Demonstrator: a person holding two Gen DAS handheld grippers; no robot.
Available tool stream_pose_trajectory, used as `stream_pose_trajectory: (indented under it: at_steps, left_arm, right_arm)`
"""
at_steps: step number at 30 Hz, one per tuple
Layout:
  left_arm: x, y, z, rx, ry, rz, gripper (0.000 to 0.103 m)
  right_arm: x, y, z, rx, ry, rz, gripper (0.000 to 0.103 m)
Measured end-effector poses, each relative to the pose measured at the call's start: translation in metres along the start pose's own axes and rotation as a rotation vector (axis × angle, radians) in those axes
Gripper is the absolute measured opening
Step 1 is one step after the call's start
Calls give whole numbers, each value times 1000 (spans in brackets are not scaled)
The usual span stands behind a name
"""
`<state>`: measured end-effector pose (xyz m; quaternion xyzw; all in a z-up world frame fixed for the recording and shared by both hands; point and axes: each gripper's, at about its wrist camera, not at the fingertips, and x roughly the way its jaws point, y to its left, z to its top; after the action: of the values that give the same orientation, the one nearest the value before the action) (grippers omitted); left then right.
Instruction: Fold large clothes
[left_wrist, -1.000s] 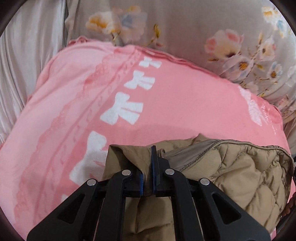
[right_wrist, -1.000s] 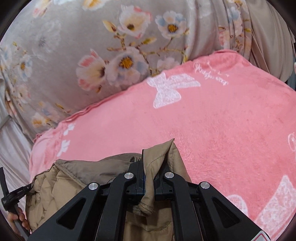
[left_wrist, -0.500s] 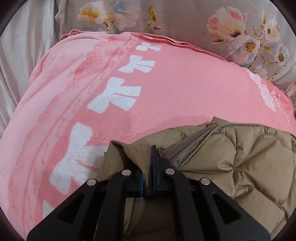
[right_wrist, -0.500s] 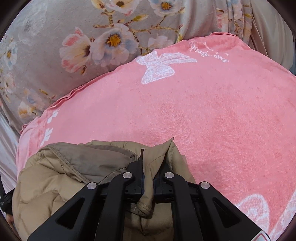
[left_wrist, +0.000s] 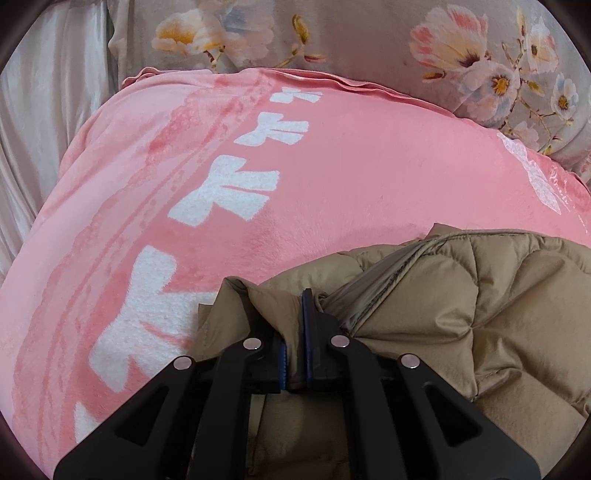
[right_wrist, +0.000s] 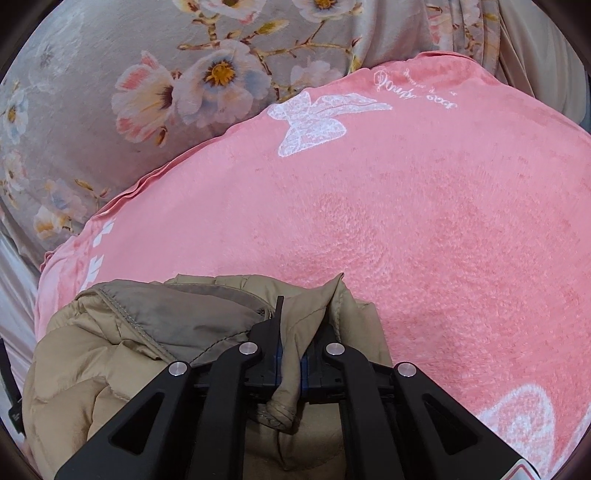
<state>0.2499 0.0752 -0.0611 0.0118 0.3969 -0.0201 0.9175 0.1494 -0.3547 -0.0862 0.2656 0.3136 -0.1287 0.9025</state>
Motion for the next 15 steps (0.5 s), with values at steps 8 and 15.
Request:
stream_pose_trajectory:
  at_steps: [8,15]
  left_arm:
    - [-60,46,6,-58,-21,-141,38]
    - [-159,69,31,-7,-206,-64,72]
  right_arm:
    - [-42,-31,17,71,24,185,19]
    - [-138,-32,26,-23,-186,88,56]
